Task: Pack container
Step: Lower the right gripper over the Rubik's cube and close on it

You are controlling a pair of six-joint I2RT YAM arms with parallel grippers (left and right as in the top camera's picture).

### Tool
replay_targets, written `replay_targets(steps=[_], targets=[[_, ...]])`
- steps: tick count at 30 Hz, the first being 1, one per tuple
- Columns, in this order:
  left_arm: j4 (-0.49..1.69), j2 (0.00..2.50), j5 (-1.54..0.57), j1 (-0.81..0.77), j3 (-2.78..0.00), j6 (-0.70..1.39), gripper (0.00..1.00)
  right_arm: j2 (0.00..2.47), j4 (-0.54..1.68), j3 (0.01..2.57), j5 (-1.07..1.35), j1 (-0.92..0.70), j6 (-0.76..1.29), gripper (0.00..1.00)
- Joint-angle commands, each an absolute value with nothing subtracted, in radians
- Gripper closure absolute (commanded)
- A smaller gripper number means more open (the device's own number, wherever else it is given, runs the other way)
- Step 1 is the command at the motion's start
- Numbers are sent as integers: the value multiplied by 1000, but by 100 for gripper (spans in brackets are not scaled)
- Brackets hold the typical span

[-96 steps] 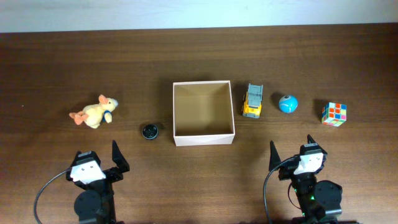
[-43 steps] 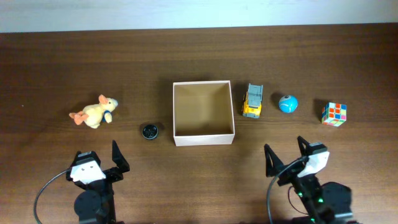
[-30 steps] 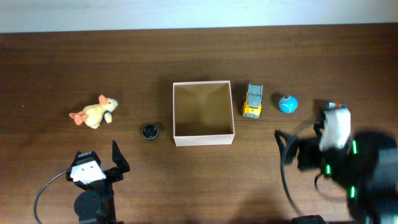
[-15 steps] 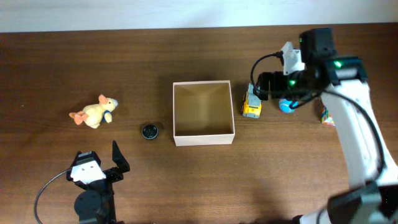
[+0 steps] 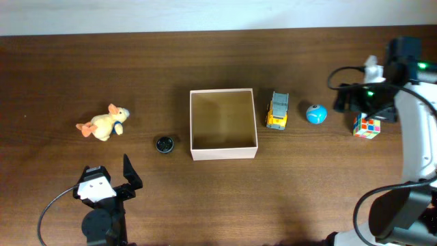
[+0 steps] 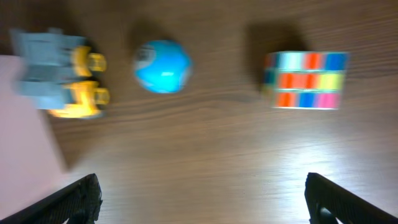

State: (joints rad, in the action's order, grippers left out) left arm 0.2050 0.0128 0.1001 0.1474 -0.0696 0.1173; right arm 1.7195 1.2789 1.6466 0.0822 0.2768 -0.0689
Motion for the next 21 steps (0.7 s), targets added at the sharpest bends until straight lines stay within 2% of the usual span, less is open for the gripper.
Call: replay_targets(steps=[1,10,21], targets=[[202,6,83,154,-62,115,1,1706,1261,1667,-24,307,-233,1],[202,6,83,154,-62,115,1,1709,1040,1623,-38,408,-284,1],[202,6,83,154,-62,115,1,1871,1000,1604,97,484,-344,1]])
